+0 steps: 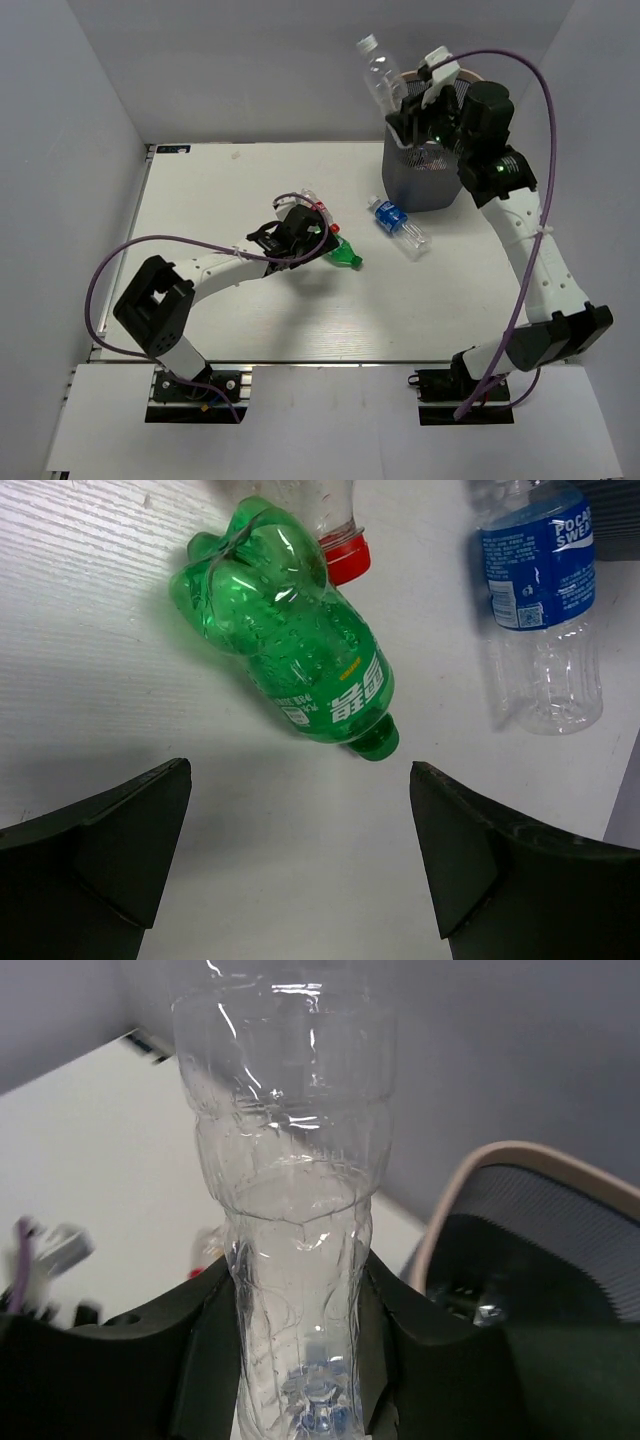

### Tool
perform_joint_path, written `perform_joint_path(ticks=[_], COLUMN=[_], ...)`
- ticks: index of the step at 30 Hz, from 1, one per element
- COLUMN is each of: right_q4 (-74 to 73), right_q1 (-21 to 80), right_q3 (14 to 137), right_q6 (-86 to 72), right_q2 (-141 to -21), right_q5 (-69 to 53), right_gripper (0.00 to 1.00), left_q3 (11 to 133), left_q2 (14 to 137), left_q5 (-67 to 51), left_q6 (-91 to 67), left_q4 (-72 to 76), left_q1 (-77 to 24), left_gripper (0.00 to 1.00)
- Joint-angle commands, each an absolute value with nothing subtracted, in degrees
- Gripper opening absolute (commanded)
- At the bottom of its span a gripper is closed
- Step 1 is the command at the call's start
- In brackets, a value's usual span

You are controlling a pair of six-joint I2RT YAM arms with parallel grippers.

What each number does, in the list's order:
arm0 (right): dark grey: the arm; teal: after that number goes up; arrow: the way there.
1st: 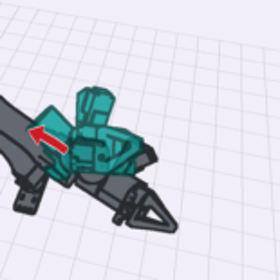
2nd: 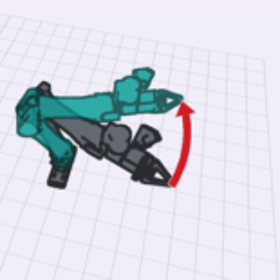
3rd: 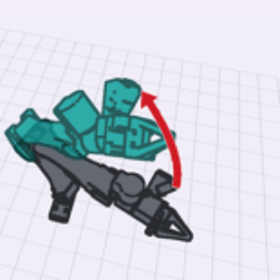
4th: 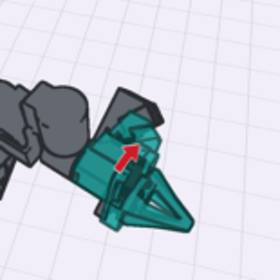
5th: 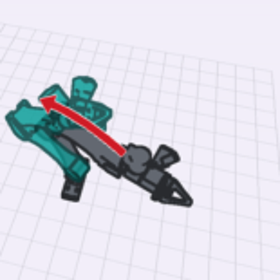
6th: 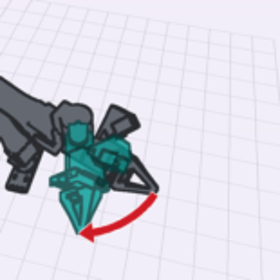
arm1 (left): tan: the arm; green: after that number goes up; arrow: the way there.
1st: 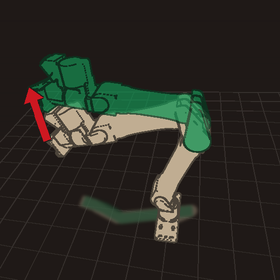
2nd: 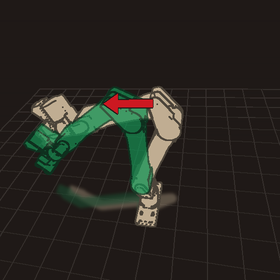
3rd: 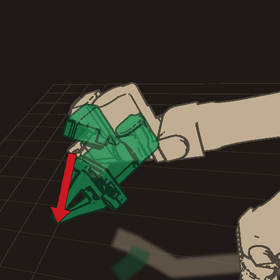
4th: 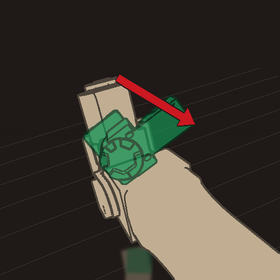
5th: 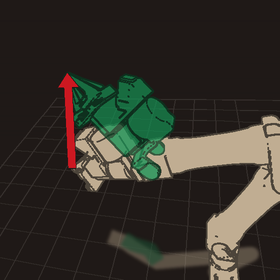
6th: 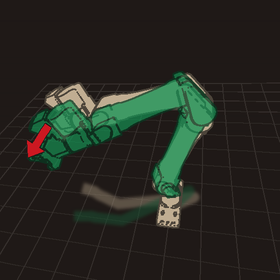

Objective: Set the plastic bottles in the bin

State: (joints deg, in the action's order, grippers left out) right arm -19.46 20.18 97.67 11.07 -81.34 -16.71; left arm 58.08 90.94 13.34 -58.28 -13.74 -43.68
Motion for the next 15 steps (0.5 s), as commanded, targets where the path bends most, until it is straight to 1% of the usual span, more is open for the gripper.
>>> perform_joint_path(ticks=[1, 3, 4, 6, 7, 8, 10, 11, 13, 15], right_q4=[-11.7, -11.5, -11.7, -13.1, -14.0, -14.8, -17.9, -19.6, -20.2, -18.8], right_q1=[17.7, 15.2, 14.7, 12.7, 11.4, 11.0, 9.3, 9.1, 7.6, 6.7], right_q3=[101.8, 103.4, 105.8, 107.2, 110.4, 111.5, 114.6, 115.2, 114.4, 110.5], right_q6=[7.4, 7.4, 7.9, 8.3, 8.4, 8.4, 8.3, 8.0, 7.6, 6.7], right_q2=[-87.7, -89.8, -91.7, -95.8, -97.8, -98.6, -101.1, -102.0, -101.5, -97.7], right_q5=[-0.6, 1.9, 2.5, 3.4, 3.7, 3.4, 3.4, 1.5, -2.8, -6.5], right_gripper=[0.00, 0.01, 0.03, 0.11, 0.25, 0.41, 0.80, 0.90, 0.90, 0.90], left_q3=[59.4, 59.4, 59.4, 59.4, 60.1, 60.7, 61.5, 62.7, 64.5, 65.1], left_q2=[91.2, 91.9, 91.9, 92.5, 93.2, 93.3, 94.9, 95.4, 96.7, 98.5], left_q5=[12.6, 12.0, 12.0, 12.0, 12.0, 12.0, 12.6, 13.1, 13.9, 14.6], left_q6=[-60.6, -61.2, -61.2, -61.2, -61.2, -61.2, -61.2, -61.2, -61.2, -61.2], left_q4=[-12.0, -11.4, -11.4, -11.4, -10.8, -10.8, -10.8, -10.8, -12.6, -14.2], left_q1=[-43.9, -43.9, -43.9, -43.4, -43.4, -43.4, -43.4, -43.4, -43.4, -43.9], left_gripper=[1.00, 1.00, 1.00, 1.00, 1.00, 1.00, 1.00, 1.00, 1.00, 1.00])
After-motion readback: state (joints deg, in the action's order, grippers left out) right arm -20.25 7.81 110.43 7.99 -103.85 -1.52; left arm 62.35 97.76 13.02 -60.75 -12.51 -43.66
